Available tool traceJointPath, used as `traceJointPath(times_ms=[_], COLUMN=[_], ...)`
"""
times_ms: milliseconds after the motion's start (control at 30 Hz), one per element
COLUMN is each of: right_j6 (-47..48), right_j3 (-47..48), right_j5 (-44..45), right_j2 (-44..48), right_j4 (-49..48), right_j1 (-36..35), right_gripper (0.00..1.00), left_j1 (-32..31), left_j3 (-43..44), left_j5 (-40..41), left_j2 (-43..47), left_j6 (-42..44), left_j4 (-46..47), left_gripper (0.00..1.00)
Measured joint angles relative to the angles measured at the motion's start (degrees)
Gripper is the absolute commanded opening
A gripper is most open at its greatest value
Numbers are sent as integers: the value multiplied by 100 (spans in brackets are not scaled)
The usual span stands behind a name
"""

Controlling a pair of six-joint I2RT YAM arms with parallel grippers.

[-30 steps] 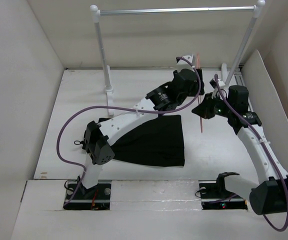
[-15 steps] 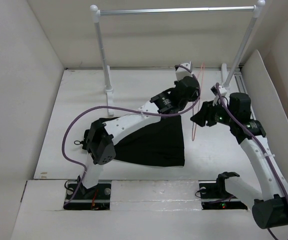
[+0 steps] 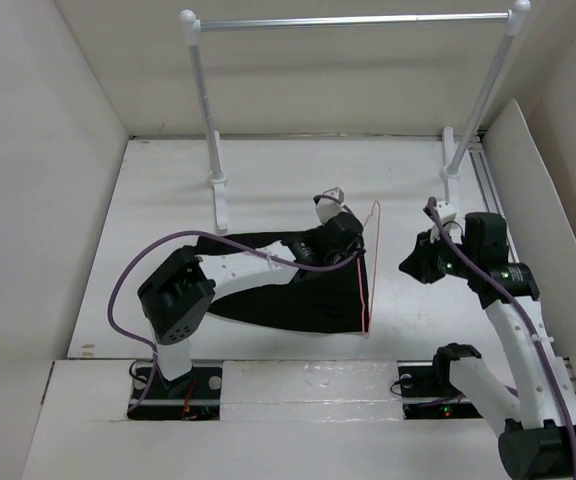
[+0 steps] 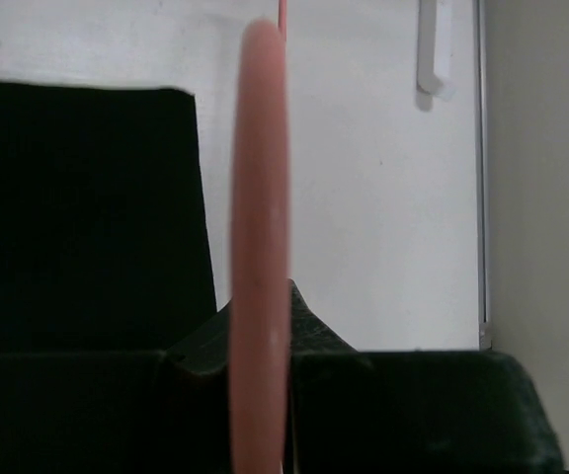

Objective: Place the trousers on the hanger
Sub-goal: Place trousers on hanger

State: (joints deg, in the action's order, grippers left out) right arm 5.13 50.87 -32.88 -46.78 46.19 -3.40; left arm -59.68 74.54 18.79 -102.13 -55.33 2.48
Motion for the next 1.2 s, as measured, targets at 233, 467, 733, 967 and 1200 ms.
traceJointPath(times_ms=[233,467,733,967,1200], right_j6=[-295,-785,-1060,-1193,-1429], right_j3=[-1165,-1543,-1808,-1810,-2022], right_j5=[-168,42,660,951,1045], right_j2=[-369,-1390,-2328,-3134,-3348], right_j4=[-894,-2284,-3493,-4065,-4896], right_j1=[-173,-1237,-1381,-1436,-1519], right_gripper=[25,32,38,49,15], left_j1=[-61,-109,-151,-151,-138], left_j3=[-717,-896,-951,-951,-955], left_j5=[-205,-177,-94,0,136], left_j2=[-83,-317,-520,-605,-623], left_j6=[-549,-848,-1075,-1134,-1145], left_j4=[422,857,1023,1067,1060], left_gripper=[0,0,0,0,0])
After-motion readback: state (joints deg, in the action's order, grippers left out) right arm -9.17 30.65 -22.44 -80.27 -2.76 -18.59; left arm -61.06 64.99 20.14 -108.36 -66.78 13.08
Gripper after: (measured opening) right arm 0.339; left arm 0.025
